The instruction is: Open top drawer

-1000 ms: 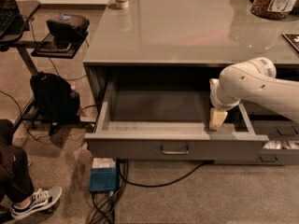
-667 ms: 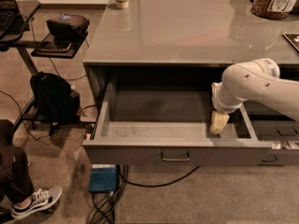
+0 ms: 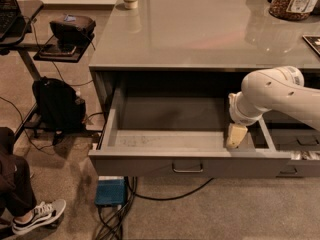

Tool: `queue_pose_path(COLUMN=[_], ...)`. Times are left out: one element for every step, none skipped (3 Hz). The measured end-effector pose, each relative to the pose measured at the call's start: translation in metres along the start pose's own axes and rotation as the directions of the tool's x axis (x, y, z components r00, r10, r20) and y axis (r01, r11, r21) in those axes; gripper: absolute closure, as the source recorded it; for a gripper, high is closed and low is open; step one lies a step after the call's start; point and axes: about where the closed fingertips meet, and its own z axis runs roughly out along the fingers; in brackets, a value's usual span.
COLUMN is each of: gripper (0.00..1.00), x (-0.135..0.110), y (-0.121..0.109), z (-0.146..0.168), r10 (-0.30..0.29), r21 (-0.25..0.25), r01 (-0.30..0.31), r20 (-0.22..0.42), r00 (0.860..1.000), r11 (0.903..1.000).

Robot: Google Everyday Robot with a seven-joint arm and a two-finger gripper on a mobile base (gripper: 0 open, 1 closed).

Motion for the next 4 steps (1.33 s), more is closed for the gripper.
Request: queue_pose_path(gripper=[0.0,0.0,0.0,0.0], x=[0.0,0.0,0.0,0.0], y=[-0.002,0.01,0.037,0.037], z=[0.007,0.013,0.008,0.008], r10=[0.0,-0.013,-0.024,-0.024], r21=[-0.042,-0.155,-0.249,-0.249], r01=[0.0,0.016,0.035,0.034], r20=[-0.003,0.017,0.044,0.045], r00=[1.0,1.0,0.999,0.999], r11=[0.9991,0.9878,0.9679,0.9678])
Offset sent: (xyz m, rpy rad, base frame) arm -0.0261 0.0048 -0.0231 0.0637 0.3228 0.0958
